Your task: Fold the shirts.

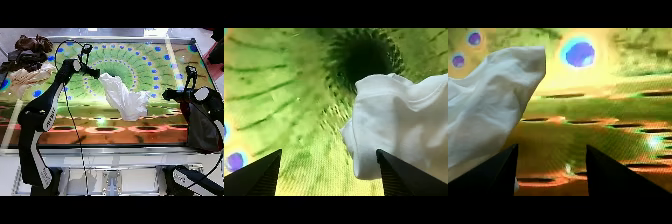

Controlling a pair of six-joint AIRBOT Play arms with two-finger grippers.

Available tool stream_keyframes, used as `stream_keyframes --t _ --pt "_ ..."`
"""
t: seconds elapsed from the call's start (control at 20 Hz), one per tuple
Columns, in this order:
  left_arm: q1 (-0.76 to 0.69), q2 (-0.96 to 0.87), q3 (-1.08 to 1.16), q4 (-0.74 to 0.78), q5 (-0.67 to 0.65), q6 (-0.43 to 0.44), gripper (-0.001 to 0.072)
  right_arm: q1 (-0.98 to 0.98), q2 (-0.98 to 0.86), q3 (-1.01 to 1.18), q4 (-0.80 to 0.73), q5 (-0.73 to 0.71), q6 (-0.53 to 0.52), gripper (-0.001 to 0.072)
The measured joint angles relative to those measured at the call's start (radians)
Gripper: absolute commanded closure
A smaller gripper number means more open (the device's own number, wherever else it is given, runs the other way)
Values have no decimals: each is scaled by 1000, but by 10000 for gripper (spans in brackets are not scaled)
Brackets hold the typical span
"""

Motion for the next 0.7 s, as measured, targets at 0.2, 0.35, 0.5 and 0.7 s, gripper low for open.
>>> stream_keyframes --t 0.2,0.35,0.5,0.7 --pt "2 -26 23 -80 -41 101 103 0 0 0 2 -2 0 210" --pt "3 -34 29 -145 -72 151 156 0 0 0 2 -2 0 210" --pt "3 -46 30 -213 -85 174 440 0 0 0 5 -2 0 210" --pt "3 -56 37 -331 -100 183 688 1 -4 -2 40 40 0 209"
